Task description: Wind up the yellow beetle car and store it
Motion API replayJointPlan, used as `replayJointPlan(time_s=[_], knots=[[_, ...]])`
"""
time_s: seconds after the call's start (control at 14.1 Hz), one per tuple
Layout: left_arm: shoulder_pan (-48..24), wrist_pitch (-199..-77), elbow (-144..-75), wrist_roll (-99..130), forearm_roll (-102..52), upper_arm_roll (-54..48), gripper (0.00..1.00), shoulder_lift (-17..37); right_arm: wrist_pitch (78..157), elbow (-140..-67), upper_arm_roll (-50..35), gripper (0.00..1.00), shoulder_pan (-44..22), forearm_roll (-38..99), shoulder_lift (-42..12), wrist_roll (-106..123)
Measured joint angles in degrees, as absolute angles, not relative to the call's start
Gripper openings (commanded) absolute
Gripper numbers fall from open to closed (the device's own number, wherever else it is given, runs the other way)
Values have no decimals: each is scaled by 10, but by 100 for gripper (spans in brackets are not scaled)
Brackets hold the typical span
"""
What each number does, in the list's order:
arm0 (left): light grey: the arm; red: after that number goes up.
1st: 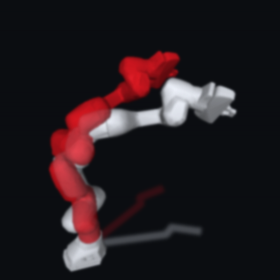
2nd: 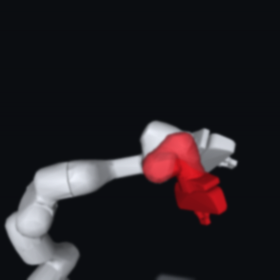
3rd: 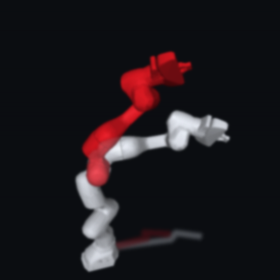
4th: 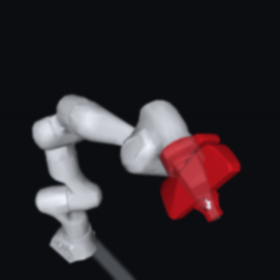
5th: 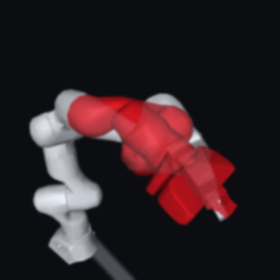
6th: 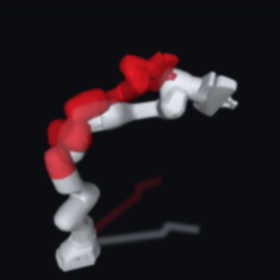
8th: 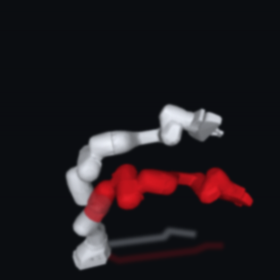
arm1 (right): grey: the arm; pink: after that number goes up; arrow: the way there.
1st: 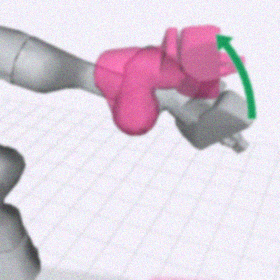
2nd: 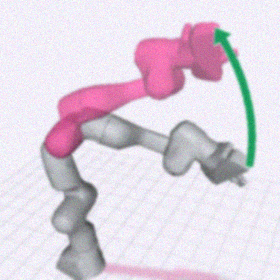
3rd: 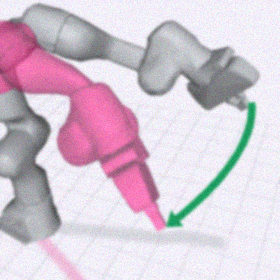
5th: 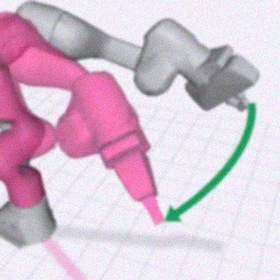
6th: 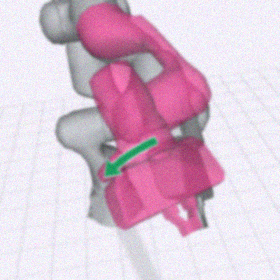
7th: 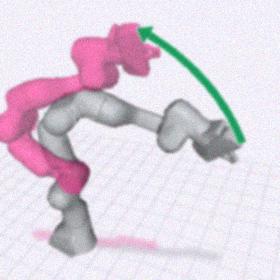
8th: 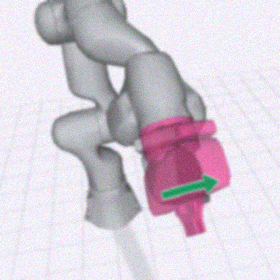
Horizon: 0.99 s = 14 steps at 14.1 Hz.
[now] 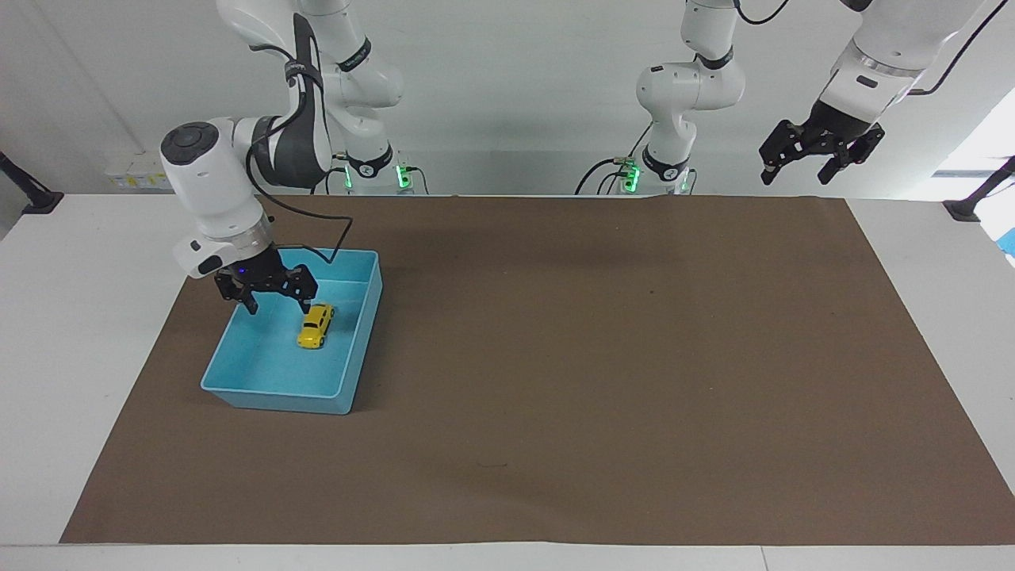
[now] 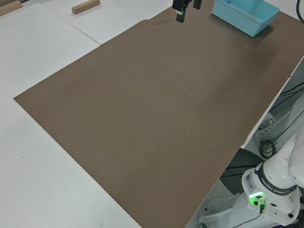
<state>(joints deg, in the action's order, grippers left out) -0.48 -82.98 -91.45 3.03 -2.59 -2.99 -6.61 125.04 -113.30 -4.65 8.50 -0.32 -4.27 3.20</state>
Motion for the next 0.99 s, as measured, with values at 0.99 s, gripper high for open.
replayJointPlan(time_s=[0.99], knots=[[-5,-830,-914,29,-26,-30,100,-66,959,-952,-38,100,89,-3,11,-92]])
